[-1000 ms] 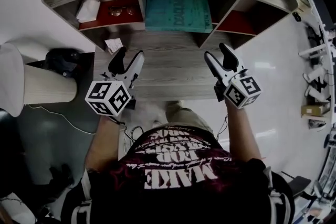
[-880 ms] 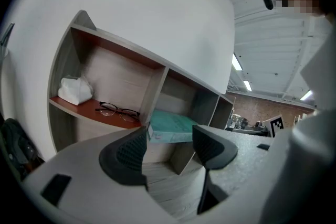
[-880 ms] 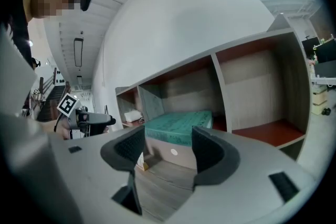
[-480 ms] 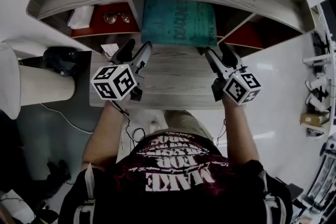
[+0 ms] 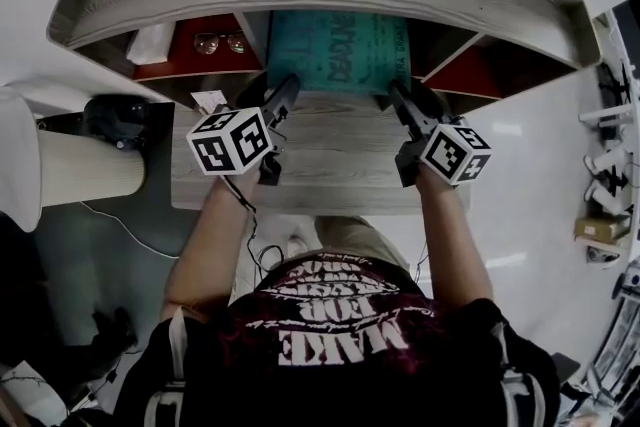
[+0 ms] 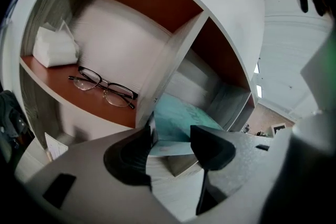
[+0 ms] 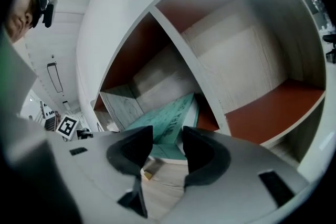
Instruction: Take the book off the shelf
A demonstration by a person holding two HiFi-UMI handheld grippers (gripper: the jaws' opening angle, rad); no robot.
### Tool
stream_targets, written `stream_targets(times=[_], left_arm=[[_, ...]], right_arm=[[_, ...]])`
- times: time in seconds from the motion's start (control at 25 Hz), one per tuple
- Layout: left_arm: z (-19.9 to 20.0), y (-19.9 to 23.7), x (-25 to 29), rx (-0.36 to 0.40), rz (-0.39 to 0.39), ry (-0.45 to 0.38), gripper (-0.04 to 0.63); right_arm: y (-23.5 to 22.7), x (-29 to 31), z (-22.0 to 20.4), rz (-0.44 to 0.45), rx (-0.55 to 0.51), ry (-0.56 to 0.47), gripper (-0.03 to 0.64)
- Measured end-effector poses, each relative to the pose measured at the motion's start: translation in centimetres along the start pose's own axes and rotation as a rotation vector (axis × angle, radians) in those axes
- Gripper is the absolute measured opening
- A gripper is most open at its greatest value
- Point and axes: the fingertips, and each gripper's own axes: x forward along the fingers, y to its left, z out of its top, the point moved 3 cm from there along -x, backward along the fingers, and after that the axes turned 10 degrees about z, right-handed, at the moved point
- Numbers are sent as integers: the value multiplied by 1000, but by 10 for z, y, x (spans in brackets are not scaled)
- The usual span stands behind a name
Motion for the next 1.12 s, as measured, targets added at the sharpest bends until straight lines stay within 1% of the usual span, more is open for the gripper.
stream_targets(times=[0.16, 0.48, 0.64, 0.76, 1.12], left_arm=[[-2, -6, -7, 47, 7, -7, 233], [-16, -18, -38, 133, -12, -40, 230], [-23, -25, -56, 140, -28, -43, 230], [-22, -32, -67, 158, -43, -55, 229], [-31, -46, -115, 201, -55, -76, 229]], right_arm=[[4, -6, 0, -15, -16, 5, 175], [24, -36, -16, -17, -9, -12, 172], [39, -54, -20, -23, -19, -22, 170], [48, -65, -17, -24, -38, -39, 167], [85, -100, -27, -26, -49, -64, 166]])
